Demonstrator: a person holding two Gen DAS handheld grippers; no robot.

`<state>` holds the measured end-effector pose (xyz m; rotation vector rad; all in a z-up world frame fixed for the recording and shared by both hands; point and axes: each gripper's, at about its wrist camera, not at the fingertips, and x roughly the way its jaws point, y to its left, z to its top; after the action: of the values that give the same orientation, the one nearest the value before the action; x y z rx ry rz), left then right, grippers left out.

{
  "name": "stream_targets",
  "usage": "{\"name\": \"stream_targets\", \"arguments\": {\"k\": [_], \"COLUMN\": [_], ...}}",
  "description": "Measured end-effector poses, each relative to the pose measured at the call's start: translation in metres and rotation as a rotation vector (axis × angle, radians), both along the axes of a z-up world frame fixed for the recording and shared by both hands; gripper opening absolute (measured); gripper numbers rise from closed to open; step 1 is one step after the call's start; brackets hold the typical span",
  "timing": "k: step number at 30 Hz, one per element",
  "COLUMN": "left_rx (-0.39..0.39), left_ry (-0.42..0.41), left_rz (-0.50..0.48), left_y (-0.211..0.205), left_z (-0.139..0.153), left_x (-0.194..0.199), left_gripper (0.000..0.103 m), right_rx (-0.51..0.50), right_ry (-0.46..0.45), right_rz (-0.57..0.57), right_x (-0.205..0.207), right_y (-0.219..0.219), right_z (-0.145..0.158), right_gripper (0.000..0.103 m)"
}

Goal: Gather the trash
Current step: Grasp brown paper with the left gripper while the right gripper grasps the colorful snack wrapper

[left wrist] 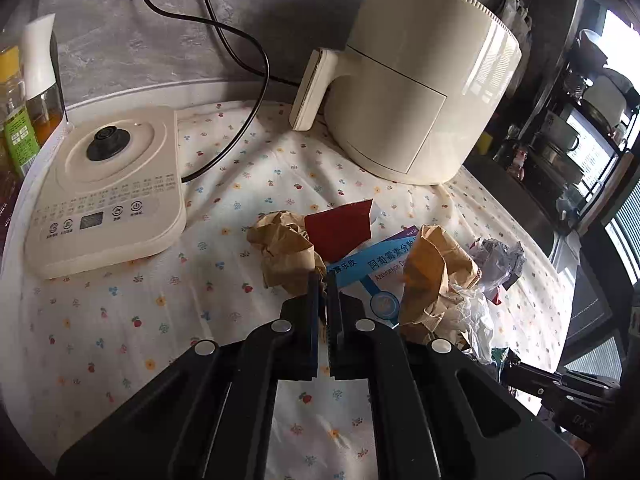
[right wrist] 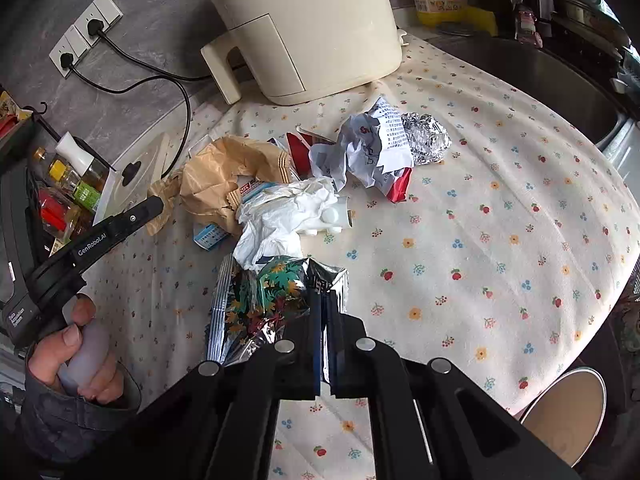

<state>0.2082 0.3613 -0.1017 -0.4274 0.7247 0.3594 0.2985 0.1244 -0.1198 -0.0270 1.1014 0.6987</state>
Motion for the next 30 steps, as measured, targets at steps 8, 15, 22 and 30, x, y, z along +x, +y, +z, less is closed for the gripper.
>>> {"name": "stream_targets", "arguments": {"k": [8, 15, 22, 30], "left_rx": [0.037, 0.078, 0.099, 0.111], "left_ry": [-0.053, -0.07, -0.065, -0.071], "left_rz": [0.059, 0.094, 0.08, -0.008], "left_y": [-0.014, -0.039, -0.089, -0.172], "left_z": [0.021, 0.034, 0.043, 0.055], "left_x": [-0.03, -0.048, -0.057, -0.044], "left_gripper": [0.004, 0.004, 0.004, 0.004], "right_rx": [-0.004, 0.02, 0.07, 0.093], "right_ry": [-0.049, -0.08, -0.105, -0.105], "right_rz": [-0.031, -0.018, -0.028, -0.095], "right_x": [-0.017, -0.03, -0.035, -0.038], "right_y": [-0.026, -0.052, -0.099, -0.183], "right_z": [0.015, 0.023, 0.035, 0.045], "right_gripper": [0.003, 0.003, 0.003, 0.003]}}
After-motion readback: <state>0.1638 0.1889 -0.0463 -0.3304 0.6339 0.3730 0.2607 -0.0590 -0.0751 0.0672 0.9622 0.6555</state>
